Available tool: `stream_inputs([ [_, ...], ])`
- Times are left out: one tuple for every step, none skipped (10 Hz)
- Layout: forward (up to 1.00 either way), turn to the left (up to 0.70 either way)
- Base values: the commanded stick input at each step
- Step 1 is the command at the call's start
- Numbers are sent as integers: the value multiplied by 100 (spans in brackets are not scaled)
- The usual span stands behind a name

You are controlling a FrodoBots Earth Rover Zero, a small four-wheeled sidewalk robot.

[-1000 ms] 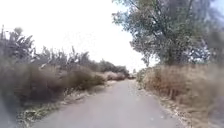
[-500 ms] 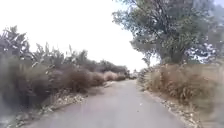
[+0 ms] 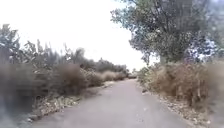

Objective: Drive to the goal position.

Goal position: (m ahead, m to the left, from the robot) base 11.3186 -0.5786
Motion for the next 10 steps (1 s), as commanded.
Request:
stream_inputs([
  [85, 1],
  [85, 3],
  [85, 0],
  [85, 0],
  [85, 0],
  [85, 0],
  [85, 0],
  [85, 0],
  [85, 0],
  [85, 0],
])
